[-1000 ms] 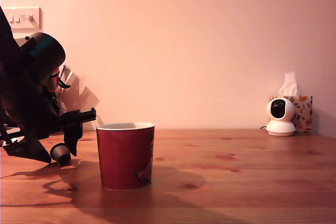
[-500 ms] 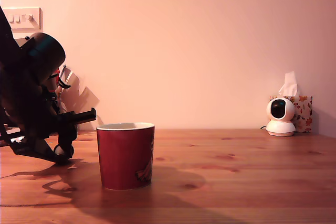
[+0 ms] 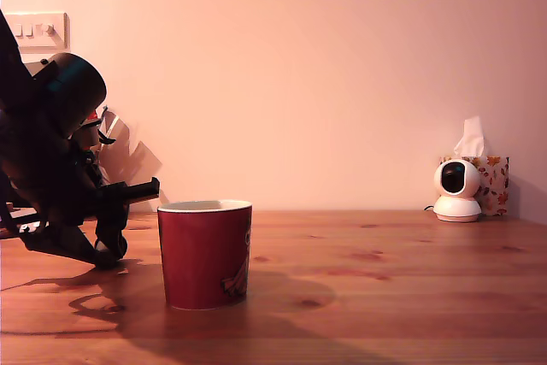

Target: Pick up the coffee capsules on the table and drop them inside the coffee cup

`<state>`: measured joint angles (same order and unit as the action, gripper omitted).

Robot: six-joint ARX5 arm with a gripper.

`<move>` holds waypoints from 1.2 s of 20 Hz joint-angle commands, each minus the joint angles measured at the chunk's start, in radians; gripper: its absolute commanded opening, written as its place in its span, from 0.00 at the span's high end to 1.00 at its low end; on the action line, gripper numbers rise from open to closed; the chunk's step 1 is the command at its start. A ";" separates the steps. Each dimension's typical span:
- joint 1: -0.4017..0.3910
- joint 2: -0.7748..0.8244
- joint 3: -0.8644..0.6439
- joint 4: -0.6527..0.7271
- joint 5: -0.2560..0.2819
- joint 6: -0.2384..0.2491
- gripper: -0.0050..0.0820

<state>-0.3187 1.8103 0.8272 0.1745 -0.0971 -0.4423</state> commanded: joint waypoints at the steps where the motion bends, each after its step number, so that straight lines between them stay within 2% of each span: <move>1: 0.002 0.001 0.000 -0.018 0.010 0.007 0.74; 5: 0.002 -0.010 0.000 -0.040 0.015 0.066 0.74; 6: 0.002 -0.015 0.000 -0.045 0.015 0.103 0.74; 8: 0.002 -0.034 0.000 -0.051 0.015 0.132 0.74; 10: 0.002 -0.060 0.000 -0.056 0.014 0.195 0.74; 14: 0.002 -0.113 0.000 -0.085 0.018 0.270 0.74; 21: 0.002 -0.198 0.000 -0.189 0.045 0.393 0.74; 24: 0.000 -0.237 0.000 -0.236 0.075 0.453 0.74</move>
<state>-0.3187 1.5940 0.8337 -0.0593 -0.0280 -0.0204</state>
